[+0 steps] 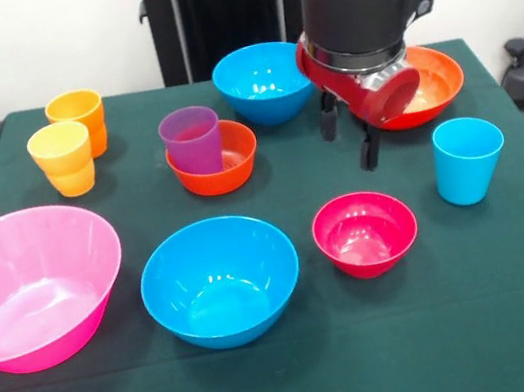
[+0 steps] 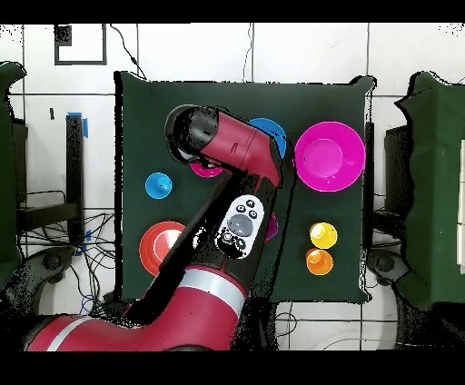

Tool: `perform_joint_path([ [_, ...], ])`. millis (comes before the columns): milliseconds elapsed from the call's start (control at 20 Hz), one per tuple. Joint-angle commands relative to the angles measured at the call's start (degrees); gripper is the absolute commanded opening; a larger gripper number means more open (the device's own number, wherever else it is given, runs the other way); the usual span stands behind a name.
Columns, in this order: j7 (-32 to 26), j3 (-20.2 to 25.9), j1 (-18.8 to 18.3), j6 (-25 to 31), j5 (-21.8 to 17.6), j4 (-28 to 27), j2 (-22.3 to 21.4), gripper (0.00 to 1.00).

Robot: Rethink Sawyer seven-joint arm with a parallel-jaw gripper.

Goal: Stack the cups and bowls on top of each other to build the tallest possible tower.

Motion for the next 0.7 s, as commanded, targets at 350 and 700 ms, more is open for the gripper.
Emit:
perform_joint_path([
  [350, 6.4, 2.9, -0.7, -5.2, -3.9, 4.9, 4.2, 1.0],
  [700, 10.0, 1.8, 0.2, -8.2, -3.0, 3.1, 7.9, 1.0],
])
